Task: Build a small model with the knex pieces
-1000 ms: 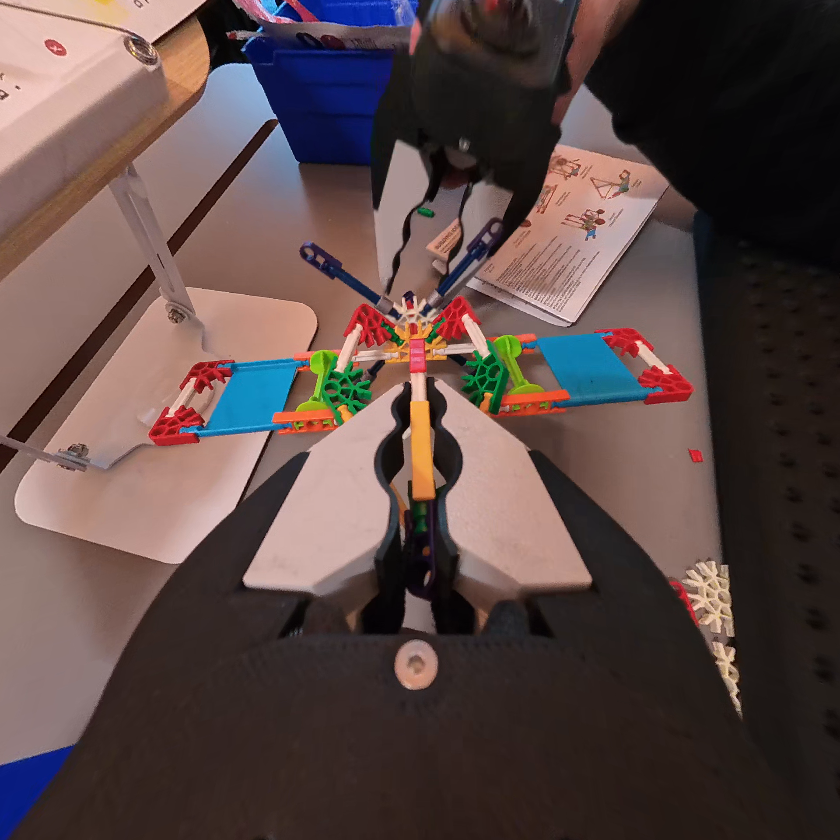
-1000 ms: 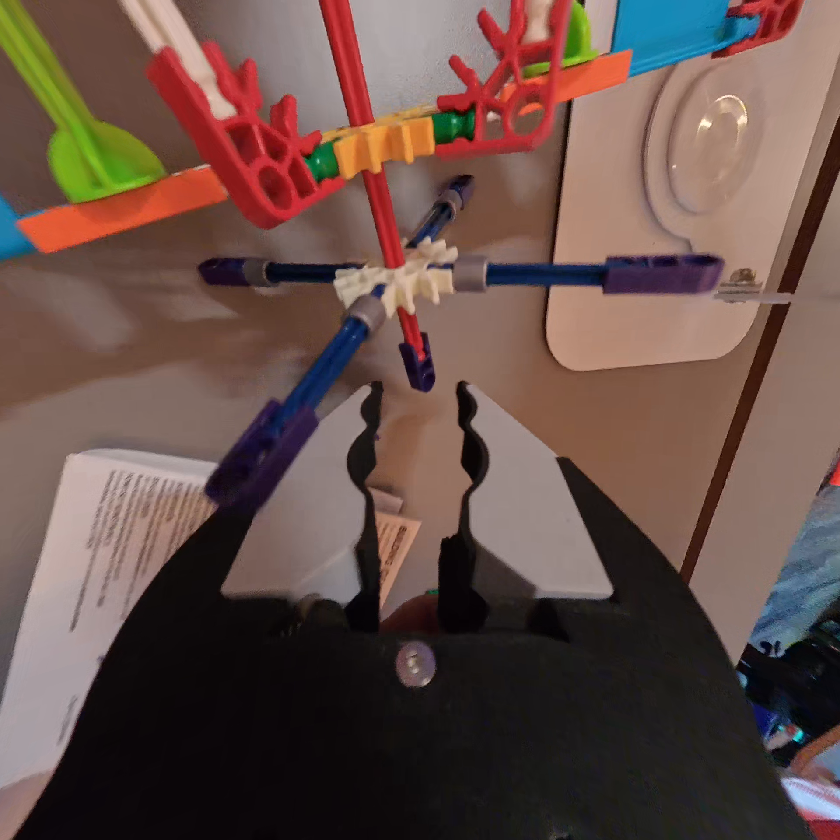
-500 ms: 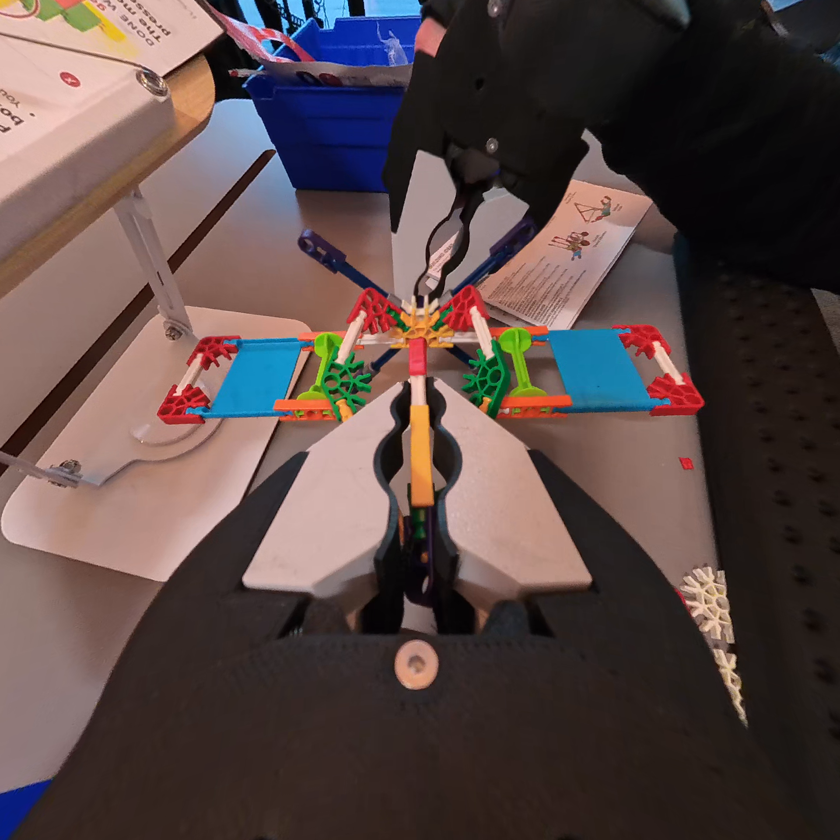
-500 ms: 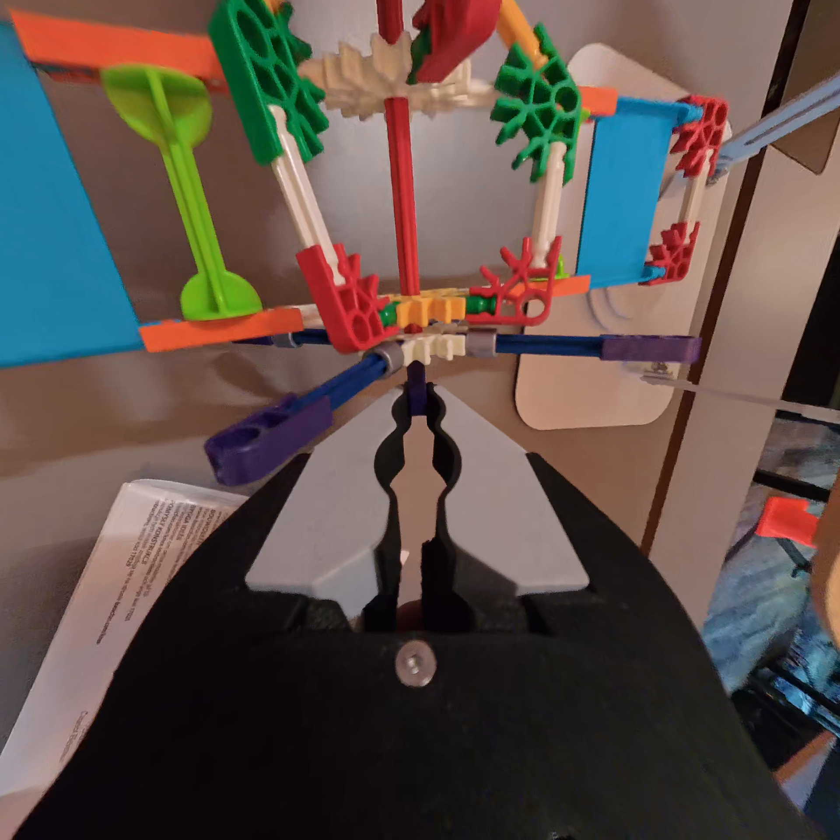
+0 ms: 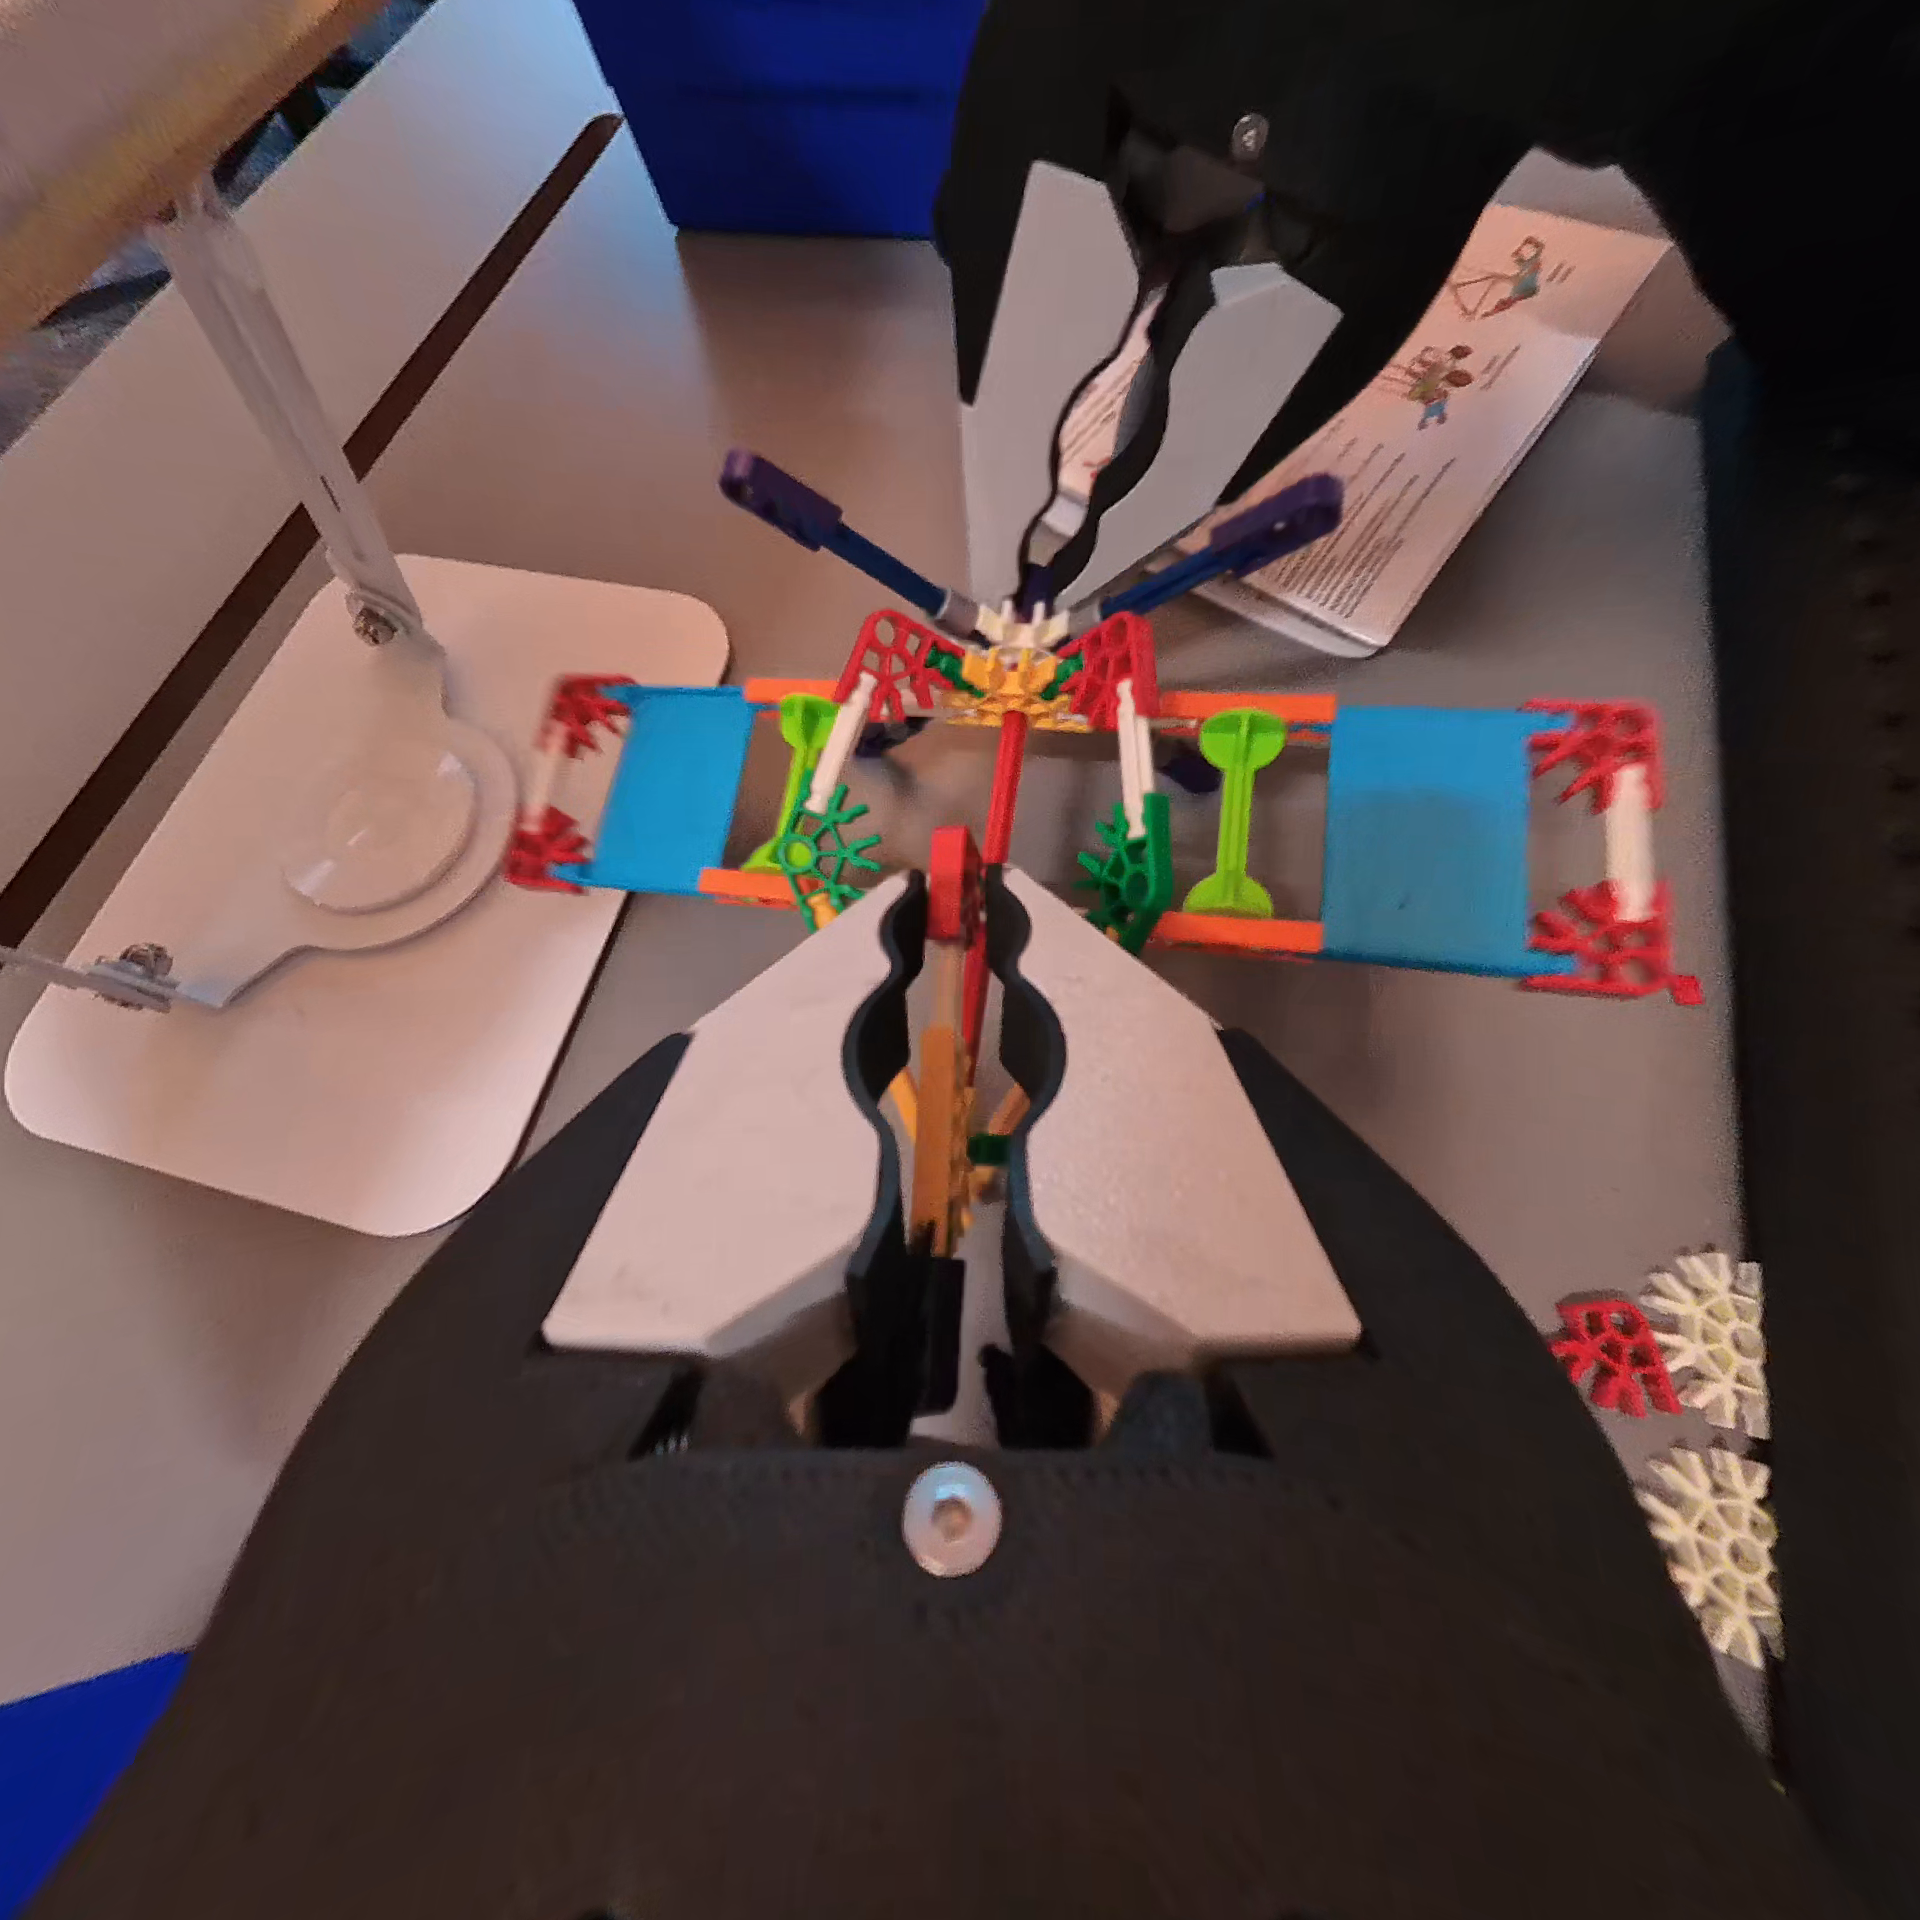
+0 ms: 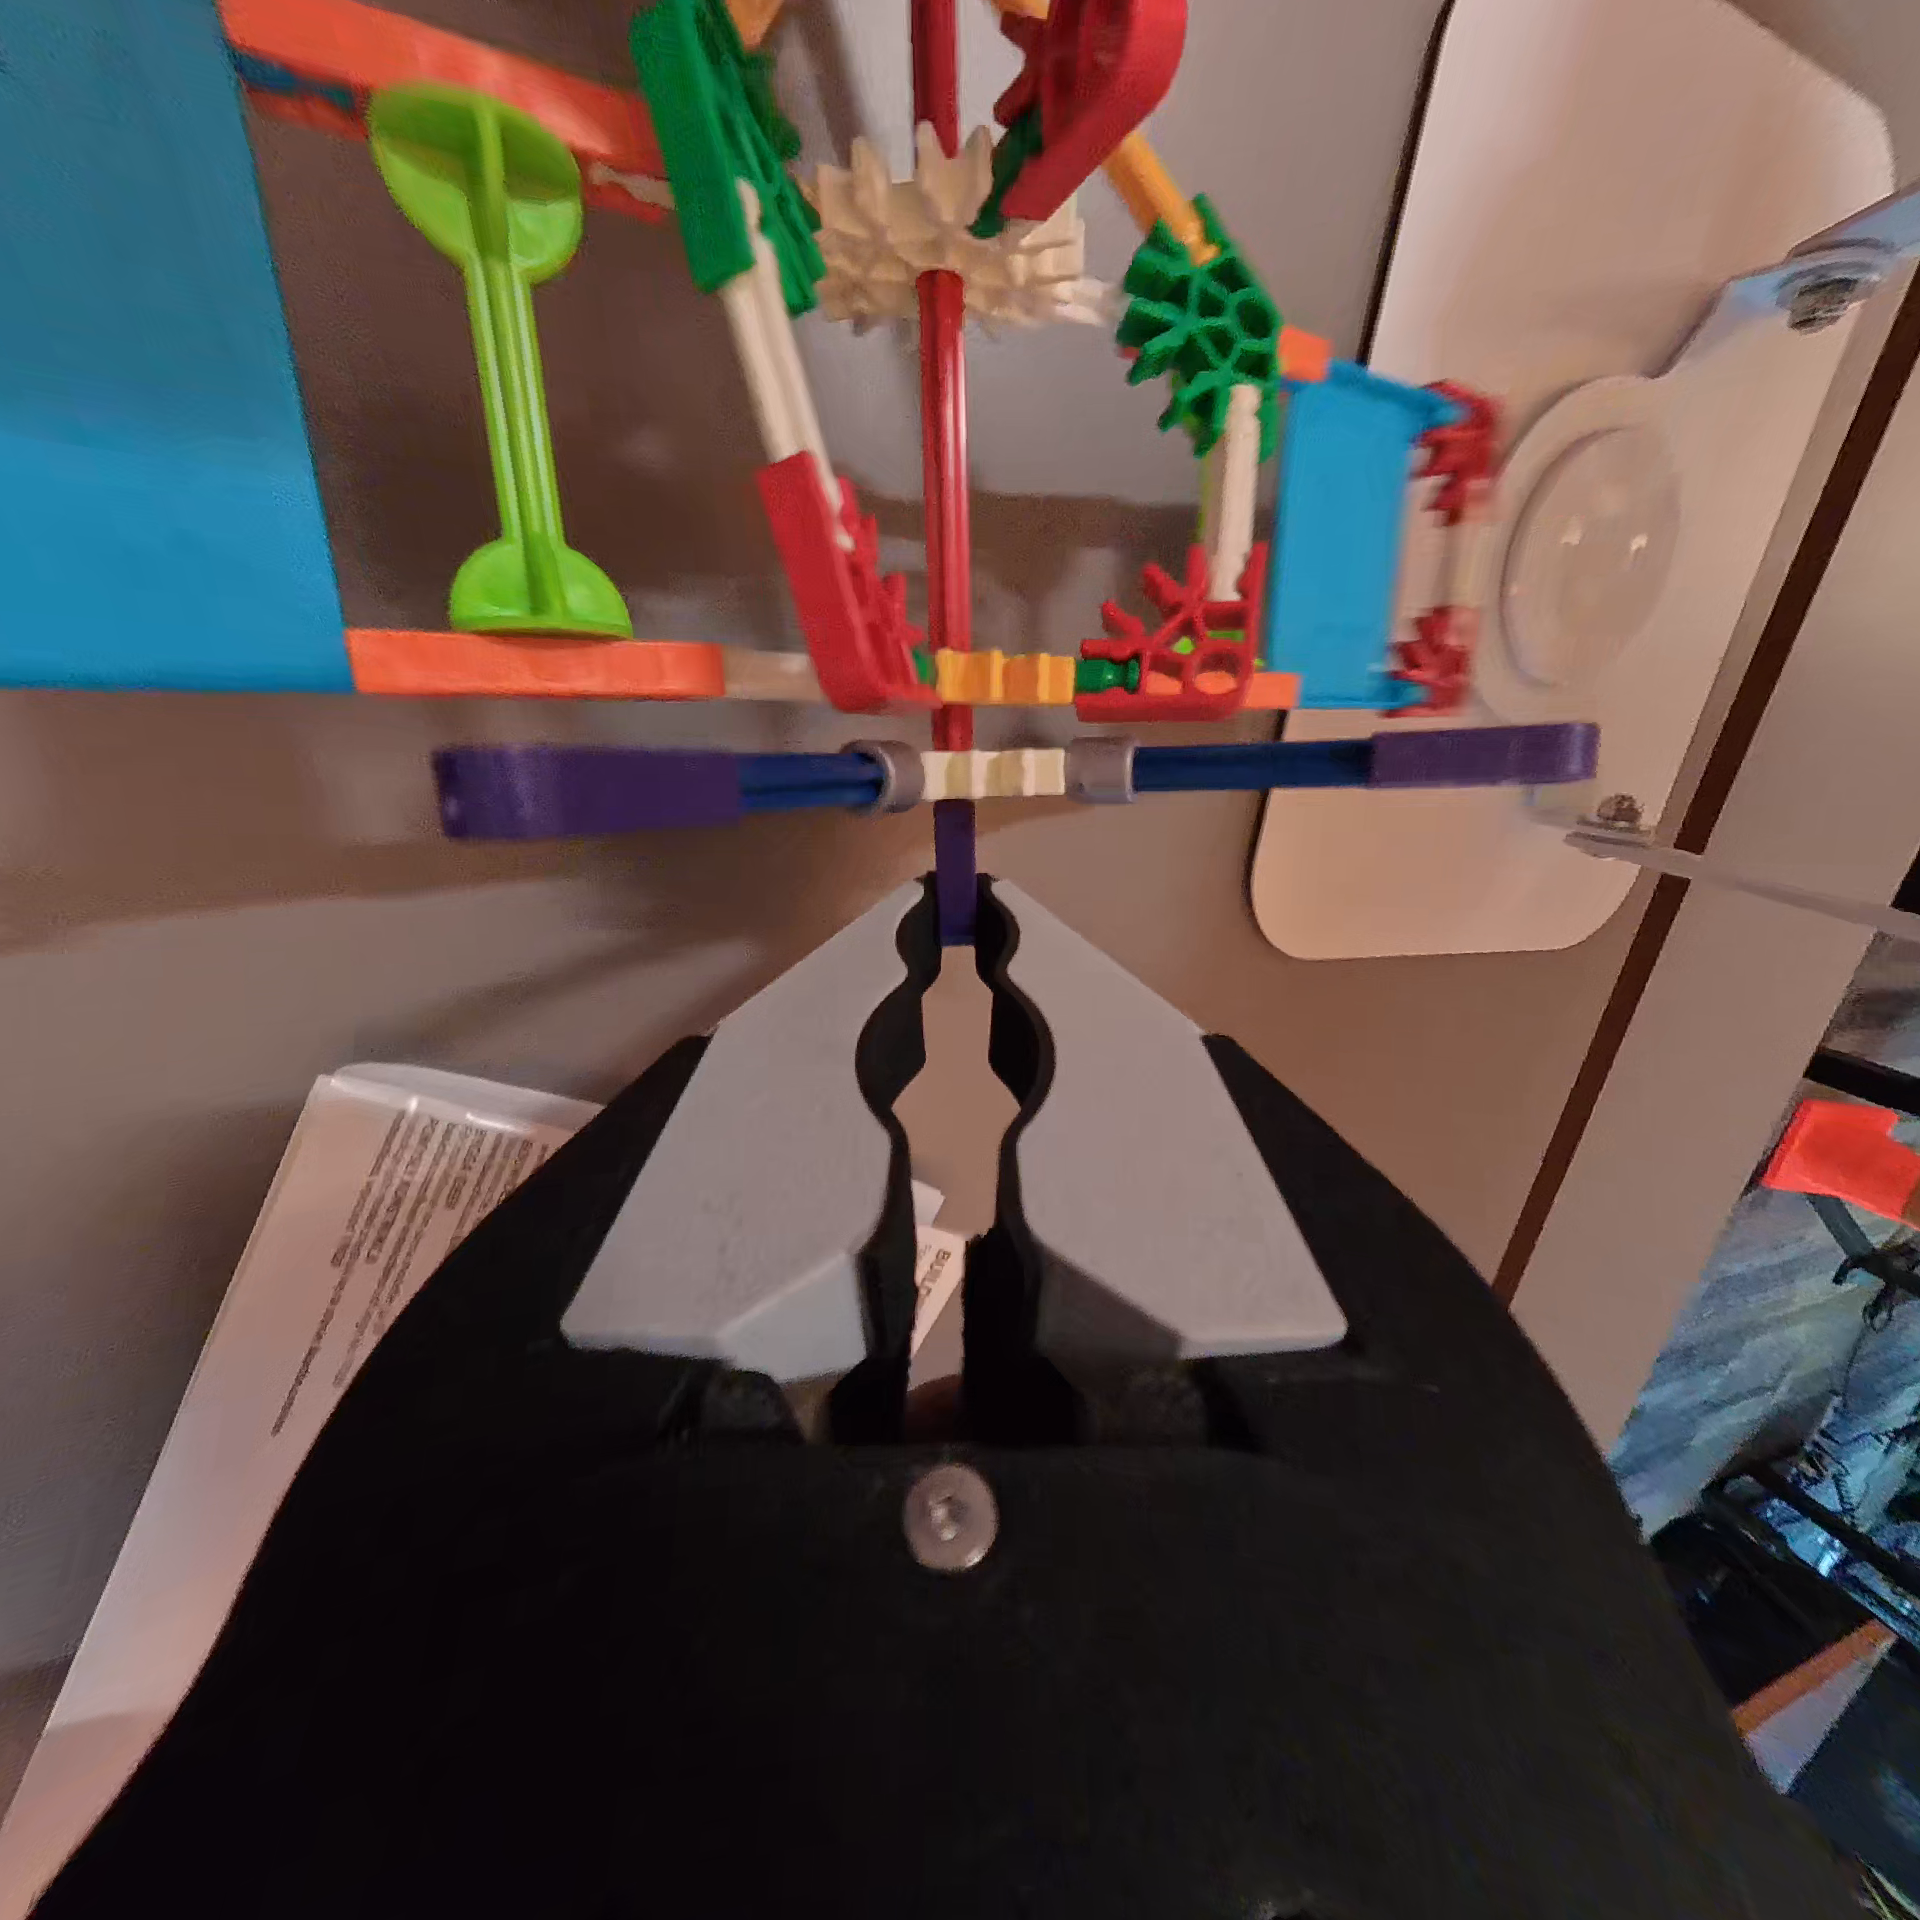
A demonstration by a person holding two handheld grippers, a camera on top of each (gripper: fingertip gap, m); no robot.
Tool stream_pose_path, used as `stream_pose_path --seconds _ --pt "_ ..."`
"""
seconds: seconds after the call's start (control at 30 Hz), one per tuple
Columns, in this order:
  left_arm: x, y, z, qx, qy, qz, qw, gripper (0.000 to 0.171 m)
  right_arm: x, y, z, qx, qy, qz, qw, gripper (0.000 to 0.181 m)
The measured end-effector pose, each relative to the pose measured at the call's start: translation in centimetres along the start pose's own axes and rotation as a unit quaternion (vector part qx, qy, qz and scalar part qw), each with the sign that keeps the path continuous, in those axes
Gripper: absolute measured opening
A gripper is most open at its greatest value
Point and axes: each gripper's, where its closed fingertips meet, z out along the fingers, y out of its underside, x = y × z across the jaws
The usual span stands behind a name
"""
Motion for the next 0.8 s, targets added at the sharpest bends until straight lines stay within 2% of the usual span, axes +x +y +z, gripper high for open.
stream_pose_path --seconds 0.07,0.13,0.4,0.5,0.6,0.7,0.77,0.8 --pt "-0.5 0.5 -0.3 -0.014 -0.010 -0.002 1.000 0.014 -0.1 -0.4 0.0 0.013 -0.006 0.003 1.000 0.002" --pt "-1.0 1.0 -0.8 -0.029 -0.027 -0.003 0.999 0.027 -0.1 -0.4 0.0 0.013 -0.005 0.003 1.000 0.002" --pt "-1.1 4.5 -3.2 -0.144 -0.062 -0.040 0.987 0.046 -0.2 -0.5 0.0 0.017 -0.009 0.009 1.000 0.002" --pt "-0.5 4.9 -3.5 -0.153 -0.055 -0.045 0.986 0.044 -0.2 -0.6 0.0 0.018 -0.008 0.008 1.000 0.002" --pt "0.1 6.3 -2.5 -0.171 -0.042 -0.050 0.983 0.039 -0.3 -0.7 0.1 0.022 -0.009 0.006 1.000 0.002" --pt "0.0 6.1 -1.6 -0.151 -0.035 -0.070 0.985 0.030 -0.4 -0.9 0.0 0.021 -0.011 0.004 1.000 0.003" --pt "-0.7 5.3 -1.5 -0.131 -0.046 -0.074 0.988 0.014 -0.7 -1.0 0.0 0.023 -0.018 0.003 1.000 0.002" --pt "-0.9 5.0 -1.5 -0.126 -0.047 -0.077 0.988 0.014 -1.0 -1.1 -0.1 0.023 -0.024 0.004 0.999 0.002"
